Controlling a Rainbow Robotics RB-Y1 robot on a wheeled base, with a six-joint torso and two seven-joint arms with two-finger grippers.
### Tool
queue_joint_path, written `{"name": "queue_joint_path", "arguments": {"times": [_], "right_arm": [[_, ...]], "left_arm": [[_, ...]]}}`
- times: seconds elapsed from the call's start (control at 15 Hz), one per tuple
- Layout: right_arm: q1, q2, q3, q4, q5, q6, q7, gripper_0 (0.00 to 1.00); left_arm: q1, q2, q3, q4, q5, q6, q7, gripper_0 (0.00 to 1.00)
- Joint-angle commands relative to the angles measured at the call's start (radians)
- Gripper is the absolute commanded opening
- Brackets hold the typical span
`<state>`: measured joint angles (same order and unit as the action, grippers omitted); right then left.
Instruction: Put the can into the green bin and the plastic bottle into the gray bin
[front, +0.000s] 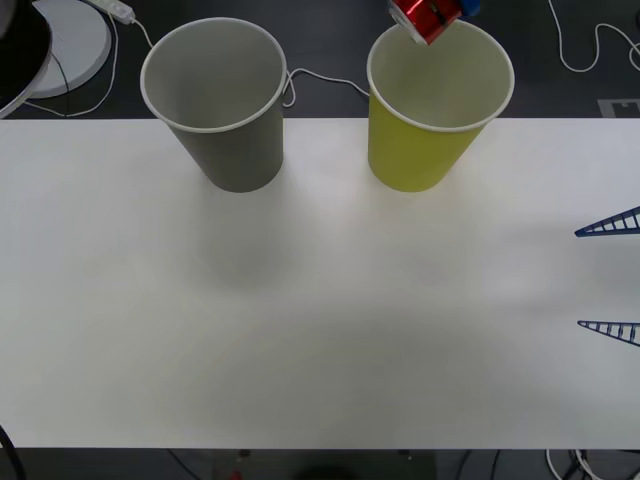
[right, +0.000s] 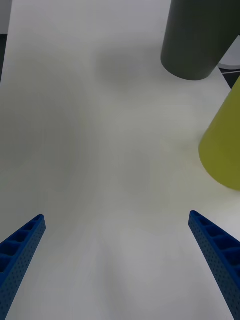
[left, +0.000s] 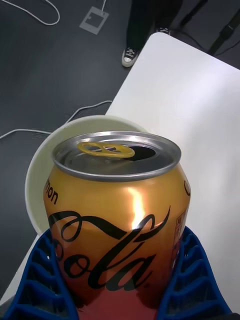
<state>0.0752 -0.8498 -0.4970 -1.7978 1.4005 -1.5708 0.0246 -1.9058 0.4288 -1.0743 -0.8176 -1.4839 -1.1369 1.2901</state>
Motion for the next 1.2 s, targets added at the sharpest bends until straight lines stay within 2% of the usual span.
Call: {"name": "queue_joint_path", "arguments": {"times": [0.07,0.2,0.47,0.8,0.87,0.93,1.07,1.2], "right_arm": [[0.000,0.000,0.000,0.000,0.000,0.000,0.000,1.00],[0.000,0.000,0.000,0.000,0.000,0.000,0.000,1.00],[0.000,0.000,0.000,0.000,0.000,0.000,0.000,1.00],[0.000,0.000,0.000,0.000,0.000,0.000,0.000,1.00],[0.000,0.000,0.000,0.000,0.000,0.000,0.000,1.00],[0.000,0.000,0.000,0.000,0.000,0.000,0.000,1.00],[0.000,0.000,0.000,0.000,0.000,0.000,0.000,1.00],[0.000,0.000,0.000,0.000,0.000,0.000,0.000,1.00]], "left_arm": [[-0.045,-0.081,-0.065,0.106,-0.001,0.060,0.005,0.00],[-0.058,-0.130,-0.099,0.164,0.001,0.117,0.054,0.00],[-0.058,-0.197,-0.105,0.259,-0.010,0.172,0.054,0.00],[-0.056,-0.217,-0.105,0.316,-0.010,0.197,0.052,0.00],[-0.056,-0.217,-0.105,0.321,-0.009,0.197,0.052,0.03],[-0.056,-0.217,-0.107,0.324,-0.007,0.195,0.051,0.10],[-0.056,-0.217,-0.107,0.324,0.001,0.184,0.038,0.62],[-0.050,-0.217,-0.105,0.319,0.008,0.158,-0.002,1.00]]}}
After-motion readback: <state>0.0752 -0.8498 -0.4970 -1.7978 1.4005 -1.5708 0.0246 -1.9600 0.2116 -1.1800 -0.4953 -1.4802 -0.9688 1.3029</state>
